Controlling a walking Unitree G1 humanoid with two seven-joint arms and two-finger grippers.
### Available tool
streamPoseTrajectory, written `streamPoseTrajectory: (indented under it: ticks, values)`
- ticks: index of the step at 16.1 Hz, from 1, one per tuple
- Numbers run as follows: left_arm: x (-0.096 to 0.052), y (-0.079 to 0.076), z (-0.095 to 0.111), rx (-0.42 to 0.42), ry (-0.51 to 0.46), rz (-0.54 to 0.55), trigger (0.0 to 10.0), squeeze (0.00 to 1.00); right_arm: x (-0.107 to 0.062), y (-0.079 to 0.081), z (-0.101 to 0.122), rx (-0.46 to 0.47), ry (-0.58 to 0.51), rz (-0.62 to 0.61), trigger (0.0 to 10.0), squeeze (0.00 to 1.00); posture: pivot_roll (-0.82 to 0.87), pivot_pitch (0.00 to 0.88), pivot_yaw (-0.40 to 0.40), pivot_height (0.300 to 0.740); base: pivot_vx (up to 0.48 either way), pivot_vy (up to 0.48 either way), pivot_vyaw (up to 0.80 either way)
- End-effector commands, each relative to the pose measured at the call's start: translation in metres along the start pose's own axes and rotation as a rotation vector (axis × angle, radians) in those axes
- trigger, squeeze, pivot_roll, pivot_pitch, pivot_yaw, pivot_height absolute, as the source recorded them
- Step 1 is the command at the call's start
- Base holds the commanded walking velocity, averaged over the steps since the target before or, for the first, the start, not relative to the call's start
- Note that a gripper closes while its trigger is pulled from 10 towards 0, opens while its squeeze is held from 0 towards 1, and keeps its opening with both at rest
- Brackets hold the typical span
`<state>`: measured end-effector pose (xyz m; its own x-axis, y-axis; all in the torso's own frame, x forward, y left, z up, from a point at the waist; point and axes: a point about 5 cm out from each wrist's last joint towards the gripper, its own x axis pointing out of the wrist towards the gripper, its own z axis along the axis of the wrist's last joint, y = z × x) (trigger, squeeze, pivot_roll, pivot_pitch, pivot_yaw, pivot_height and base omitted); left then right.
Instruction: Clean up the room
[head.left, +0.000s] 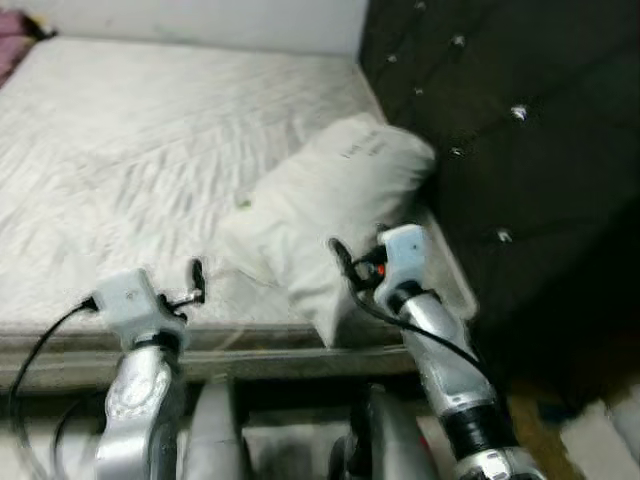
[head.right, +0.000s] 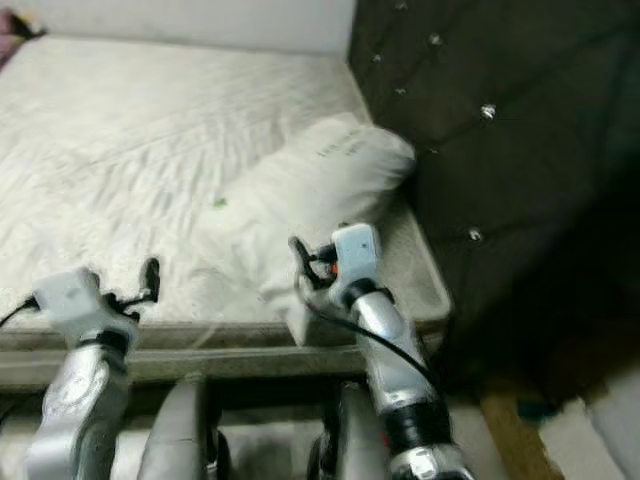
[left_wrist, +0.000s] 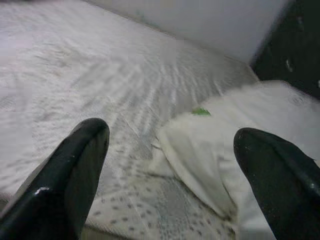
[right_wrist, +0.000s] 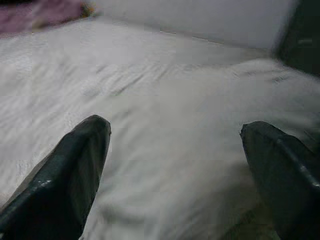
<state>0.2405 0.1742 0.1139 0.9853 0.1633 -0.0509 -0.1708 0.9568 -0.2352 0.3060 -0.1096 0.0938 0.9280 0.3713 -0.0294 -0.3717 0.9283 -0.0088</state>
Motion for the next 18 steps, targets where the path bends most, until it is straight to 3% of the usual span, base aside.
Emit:
streamPoseTrajectory:
  ticks: [1,7,18]
  values:
    - [-0.0045,0.0097,-0.0053,0.017,0.025,0.052,10.0,0.0,0.0064,0.0052,0.008,0.002,-0.019,0.024,10.0,0.0,0.05,0.071,-0.076,0.602,0.0,0.0,0.0]
    - [-0.0061,0.0124,-0.0036,0.008,0.018,0.029,10.0,0.0,0.0059,0.0062,0.0073,0.001,-0.011,0.034,10.0,0.0,0.05,0.073,-0.08,0.602,0.0,0.0,0.0]
    - [-0.0057,0.0084,-0.0047,0.0,0.024,-0.005,10.0,0.0,0.0045,0.0075,0.0071,0.001,-0.004,0.046,10.0,0.0,0.05,0.086,-0.08,0.602,0.465,0.0,0.0]
